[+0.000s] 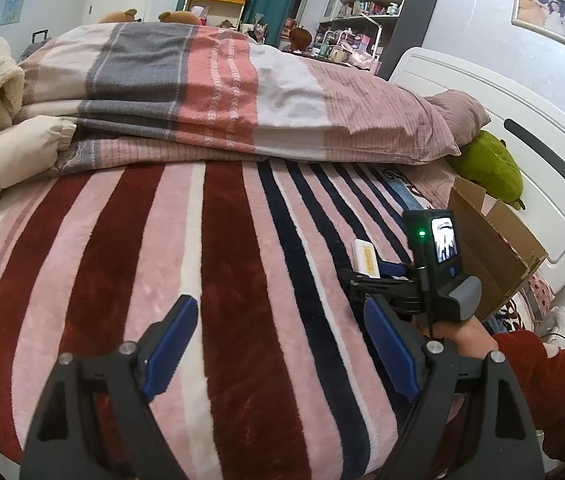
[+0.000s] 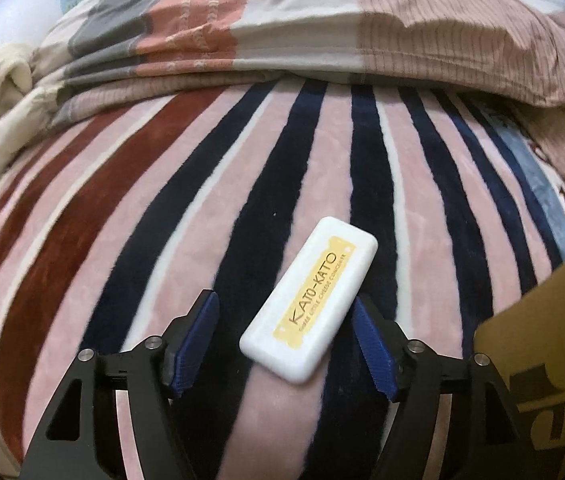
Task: Organize rigid objects
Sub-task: 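Grasp the white KATO-KATO eraser with the right gripper, then place the eraser into the cardboard box and open the right gripper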
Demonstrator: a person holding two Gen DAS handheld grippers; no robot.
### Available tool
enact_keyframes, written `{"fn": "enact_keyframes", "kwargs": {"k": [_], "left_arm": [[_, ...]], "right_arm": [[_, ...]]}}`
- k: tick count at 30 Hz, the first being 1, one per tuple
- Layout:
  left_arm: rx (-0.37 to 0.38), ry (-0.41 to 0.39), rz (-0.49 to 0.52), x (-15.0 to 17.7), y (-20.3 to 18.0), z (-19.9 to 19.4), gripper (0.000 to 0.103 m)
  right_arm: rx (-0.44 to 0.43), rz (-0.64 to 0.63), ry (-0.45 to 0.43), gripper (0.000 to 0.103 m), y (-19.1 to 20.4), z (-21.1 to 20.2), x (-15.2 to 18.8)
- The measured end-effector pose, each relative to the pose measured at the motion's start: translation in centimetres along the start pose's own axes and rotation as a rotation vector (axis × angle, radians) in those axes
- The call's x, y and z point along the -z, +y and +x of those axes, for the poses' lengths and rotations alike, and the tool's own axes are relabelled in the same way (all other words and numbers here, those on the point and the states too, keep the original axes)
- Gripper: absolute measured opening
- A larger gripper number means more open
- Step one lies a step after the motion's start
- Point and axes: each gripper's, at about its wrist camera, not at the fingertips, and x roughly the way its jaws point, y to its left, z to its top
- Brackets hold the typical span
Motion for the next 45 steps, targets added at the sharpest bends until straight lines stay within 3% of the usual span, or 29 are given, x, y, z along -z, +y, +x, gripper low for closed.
{"fn": "enact_keyframes", "kwargs": {"k": [2,3,4,9,15,24,26,33,40,45], "left_arm": [[-0.008,0.004,0.003,-0.1,-0.1,0.1,0.083],[-0.01,0.005,0.004,-0.1,-0.1,0.1,0.083],[-0.008,0.004,0.003,-0.1,-0.2,0.1,0.083],[0.0,0.003,0.003,-0.2,-0.4,0.0,0.083],[0.02,0.02,0.009,-0.7,-1.1,0.6,0.083],[0.136,0.005,0.05,-3.6,-5.6,1.7,0.082],[0.179,-0.002,0.059,-4.5,-7.2,1.9,0.074],[0.31,0.006,0.123,-7.7,-14.1,3.7,0.039],[0.374,0.037,0.201,-10.0,-21.3,6.6,0.036],[0.404,0.085,0.242,-10.5,-25.4,9.1,0.036]], "right_arm": [[0.009,-0.015,-0.01,0.055,0.3,0.0,0.0],[0.003,-0.03,-0.015,0.038,0.4,-0.1,-0.1],[-0.01,-0.066,-0.02,0.031,0.8,-0.3,-0.2],[-0.042,-0.178,-0.037,0.031,2.2,-1.2,0.5],[-0.174,-0.229,-0.06,0.031,3.6,-4.5,0.8],[-0.379,-0.328,-0.15,0.031,4.1,-14.7,0.1],[-0.397,-0.338,-0.169,0.031,3.5,-16.4,0.0],[-0.39,-0.302,-0.237,0.031,-1.8,-20.6,-0.5],[-0.36,-0.199,-0.27,0.031,-9.0,-22.3,-0.1],[-0.331,-0.137,-0.244,0.031,-13.2,-22.3,0.3]]}}
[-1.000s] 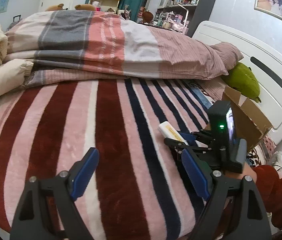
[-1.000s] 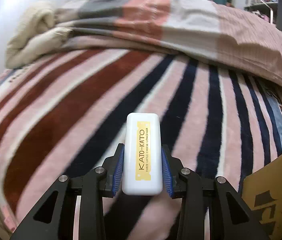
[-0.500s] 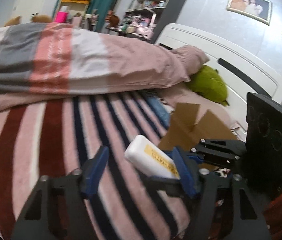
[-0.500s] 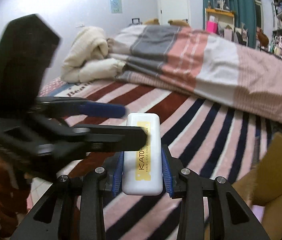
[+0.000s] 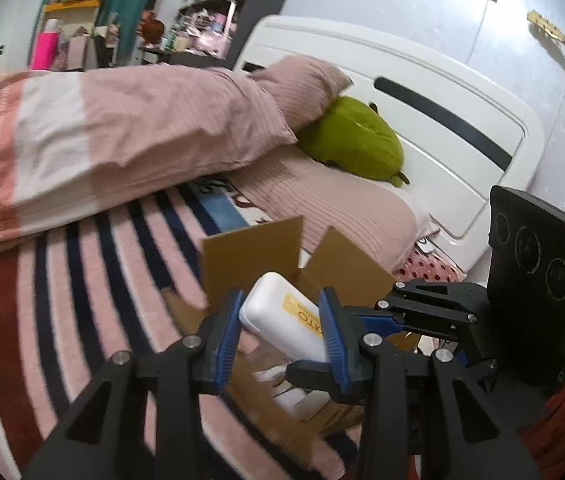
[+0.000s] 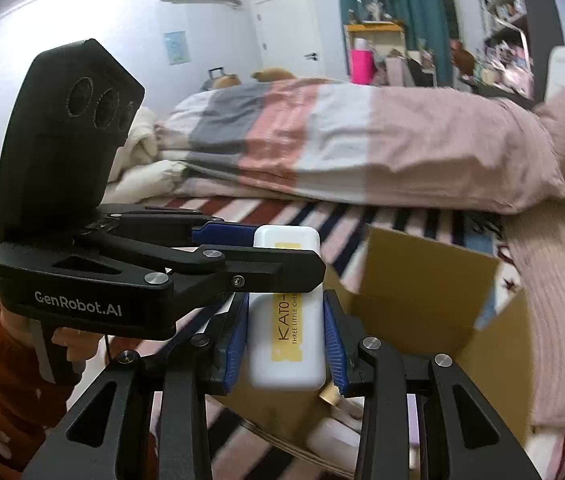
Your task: Organize rigid objects
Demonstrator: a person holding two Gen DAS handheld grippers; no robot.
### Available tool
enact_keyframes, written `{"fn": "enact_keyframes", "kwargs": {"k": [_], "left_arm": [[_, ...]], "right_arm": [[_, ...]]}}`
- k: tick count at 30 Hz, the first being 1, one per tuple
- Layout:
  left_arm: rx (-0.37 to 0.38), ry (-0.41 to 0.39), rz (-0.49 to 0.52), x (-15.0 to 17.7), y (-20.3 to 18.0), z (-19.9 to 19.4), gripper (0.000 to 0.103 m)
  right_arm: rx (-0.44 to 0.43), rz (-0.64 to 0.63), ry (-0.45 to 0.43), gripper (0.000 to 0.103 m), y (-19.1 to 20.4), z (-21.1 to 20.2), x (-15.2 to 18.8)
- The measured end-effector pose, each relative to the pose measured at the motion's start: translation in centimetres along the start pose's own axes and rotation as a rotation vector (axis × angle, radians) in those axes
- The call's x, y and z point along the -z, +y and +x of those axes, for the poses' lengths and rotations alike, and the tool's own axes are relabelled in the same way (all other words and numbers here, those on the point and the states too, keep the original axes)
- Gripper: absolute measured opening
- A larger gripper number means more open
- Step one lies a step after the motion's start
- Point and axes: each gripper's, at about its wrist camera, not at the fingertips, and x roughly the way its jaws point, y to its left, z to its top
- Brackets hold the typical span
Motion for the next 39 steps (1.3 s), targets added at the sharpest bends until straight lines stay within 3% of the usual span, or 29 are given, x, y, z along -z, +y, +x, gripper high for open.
{"fn": "enact_keyframes", "kwargs": {"k": [9,12,15,17,20,23,24,29,31,34,39], "left_arm": [[0.021,0.09,0.026,-1.0,-2.0,5.3,0.036],[-0.006,0.104,0.035,-1.0,-2.2,6.0,0.036],[-0.024,0.103,0.031,-0.9,-2.1,6.1,0.059],[-0.052,0.084,0.038,-0.8,-2.3,5.7,0.076],[-0.096,0.054,0.045,-0.6,-2.4,4.4,0.084],[-0.127,0.024,0.036,-0.4,-2.3,2.9,0.084],[-0.143,0.009,0.034,-0.2,-2.3,2.2,0.084],[-0.288,-0.093,0.034,0.5,-2.2,-1.9,0.09],[-0.336,-0.14,0.016,1.0,-1.8,-3.9,0.09],[-0.387,-0.194,-0.026,1.9,-1.0,-6.5,0.091],[-0.473,-0.255,-0.071,3.6,0.2,-9.7,0.095]], "right_arm": [[0.041,0.046,0.064,0.031,-4.3,-0.6,1.7],[0.058,0.041,0.086,0.032,-4.8,-0.2,2.0],[0.052,0.04,0.104,0.032,-5.0,-0.1,2.2],[0.056,0.042,0.109,0.039,-5.0,0.0,2.2],[0.06,0.038,0.101,0.047,-4.8,-0.3,2.3],[0.061,0.036,0.082,0.053,-4.6,-0.7,2.1],[0.062,0.033,0.066,0.059,-4.4,-1.1,2.0],[0.061,0.007,-0.015,0.076,-3.4,-2.6,1.6],[0.06,-0.012,-0.053,0.09,-2.6,-3.2,1.5],[0.059,-0.036,-0.117,0.101,-1.4,-4.0,1.4],[0.06,-0.072,-0.192,0.103,-0.2,-4.7,1.0]]}}
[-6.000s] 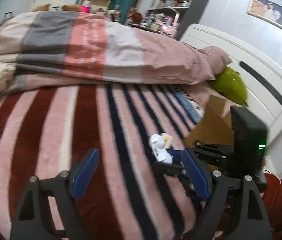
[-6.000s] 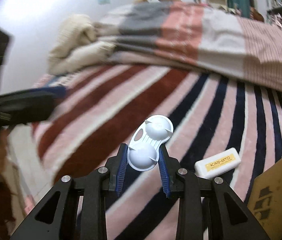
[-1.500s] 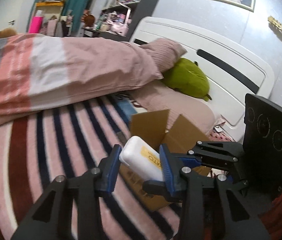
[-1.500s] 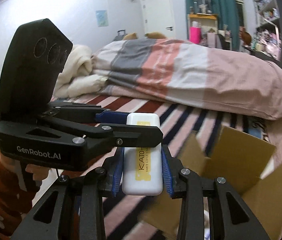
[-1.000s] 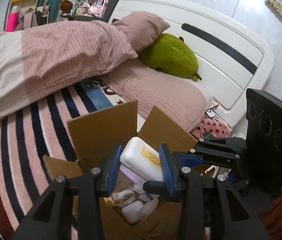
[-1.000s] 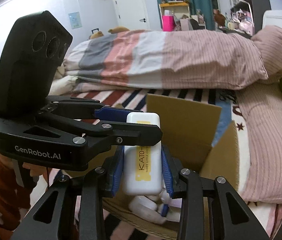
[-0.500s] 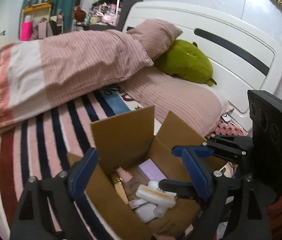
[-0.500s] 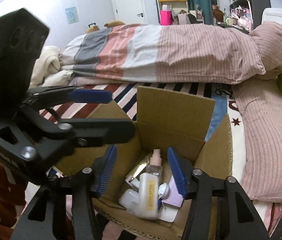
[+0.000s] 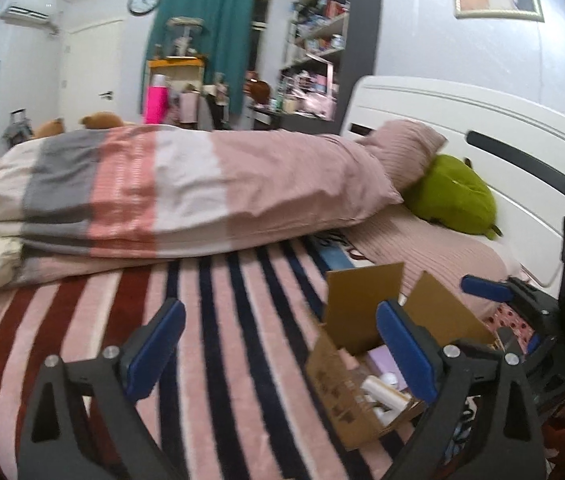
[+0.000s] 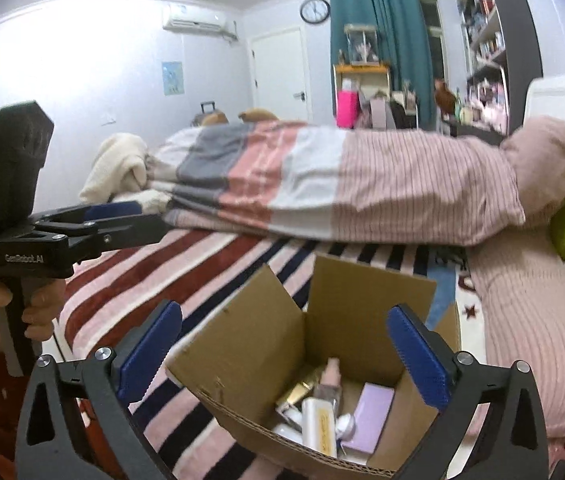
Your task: Organize rigid objects
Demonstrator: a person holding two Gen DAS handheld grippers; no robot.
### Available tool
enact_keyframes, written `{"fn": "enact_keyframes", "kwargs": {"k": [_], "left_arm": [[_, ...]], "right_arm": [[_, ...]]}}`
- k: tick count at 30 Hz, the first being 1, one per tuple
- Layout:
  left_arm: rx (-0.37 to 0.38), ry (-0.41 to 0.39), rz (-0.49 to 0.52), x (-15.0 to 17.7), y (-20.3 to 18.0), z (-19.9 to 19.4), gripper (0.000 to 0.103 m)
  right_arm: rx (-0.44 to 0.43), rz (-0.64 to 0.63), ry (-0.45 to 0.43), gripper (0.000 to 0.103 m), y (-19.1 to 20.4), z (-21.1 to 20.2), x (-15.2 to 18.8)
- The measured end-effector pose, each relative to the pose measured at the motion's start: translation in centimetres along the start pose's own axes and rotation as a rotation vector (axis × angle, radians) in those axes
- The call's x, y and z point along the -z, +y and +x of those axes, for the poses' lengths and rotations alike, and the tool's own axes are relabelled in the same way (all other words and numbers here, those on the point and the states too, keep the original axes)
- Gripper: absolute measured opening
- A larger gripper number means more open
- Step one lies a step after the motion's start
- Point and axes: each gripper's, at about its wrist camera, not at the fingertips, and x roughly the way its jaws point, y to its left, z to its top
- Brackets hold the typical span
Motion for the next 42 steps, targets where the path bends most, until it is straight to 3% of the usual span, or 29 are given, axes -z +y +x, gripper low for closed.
{"fn": "enact_keyframes", "kwargs": {"k": [10,42], "left_arm": [[-0.09,-0.024,-0.041,1.6,3.0,-2.0,0.095],[-0.149,-0.032,-0.029,1.7,4.3,-2.7,0.096]], "right_arm": [[-0.013,0.039,-0.045,0.103,0.5,0.3,-0.6],[0.002,0.038,-0.065,0.103,1.6,0.0,-1.6]]}}
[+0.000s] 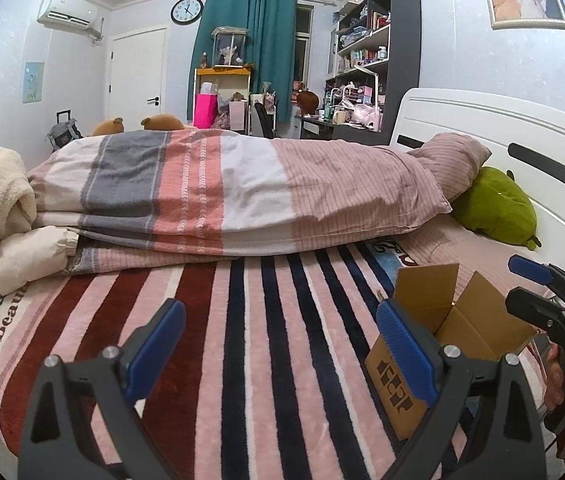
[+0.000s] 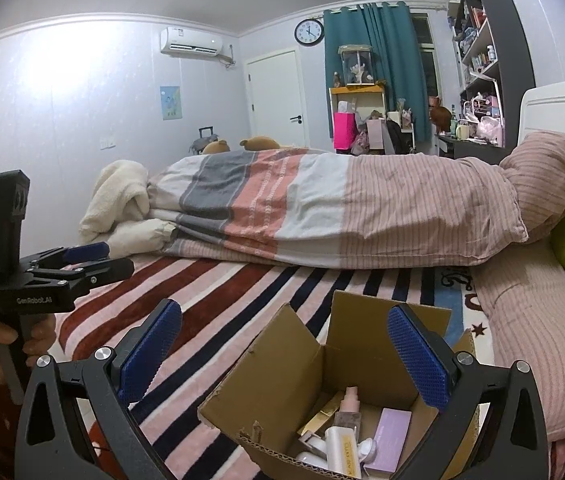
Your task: Organize rigid objects
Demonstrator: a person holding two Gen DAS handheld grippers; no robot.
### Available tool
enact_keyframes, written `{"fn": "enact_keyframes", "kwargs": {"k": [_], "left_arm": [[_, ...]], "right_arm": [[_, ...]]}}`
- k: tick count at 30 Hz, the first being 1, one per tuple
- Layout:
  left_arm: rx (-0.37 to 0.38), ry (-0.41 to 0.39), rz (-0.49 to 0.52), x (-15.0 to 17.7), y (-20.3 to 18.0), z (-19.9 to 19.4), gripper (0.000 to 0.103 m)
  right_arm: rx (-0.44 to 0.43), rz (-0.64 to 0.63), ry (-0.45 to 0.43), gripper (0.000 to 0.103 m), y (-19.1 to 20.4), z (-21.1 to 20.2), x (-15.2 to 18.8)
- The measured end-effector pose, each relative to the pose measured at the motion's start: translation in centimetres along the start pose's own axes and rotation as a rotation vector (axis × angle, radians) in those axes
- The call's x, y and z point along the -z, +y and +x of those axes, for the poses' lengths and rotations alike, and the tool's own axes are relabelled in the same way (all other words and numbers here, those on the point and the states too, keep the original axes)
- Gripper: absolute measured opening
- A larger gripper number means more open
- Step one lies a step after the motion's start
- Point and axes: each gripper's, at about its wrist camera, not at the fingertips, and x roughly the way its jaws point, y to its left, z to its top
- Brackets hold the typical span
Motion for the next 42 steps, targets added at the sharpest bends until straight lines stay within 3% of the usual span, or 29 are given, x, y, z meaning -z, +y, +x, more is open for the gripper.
{"fn": "enact_keyframes", "kwargs": {"k": [42], "left_arm": [[0.006,0.005,0.004,-0.06,0.21,0.49,0.096]], "right_arm": [[-0.015,-0.016,0.001,0.103,0.43,0.55,0.27]]}}
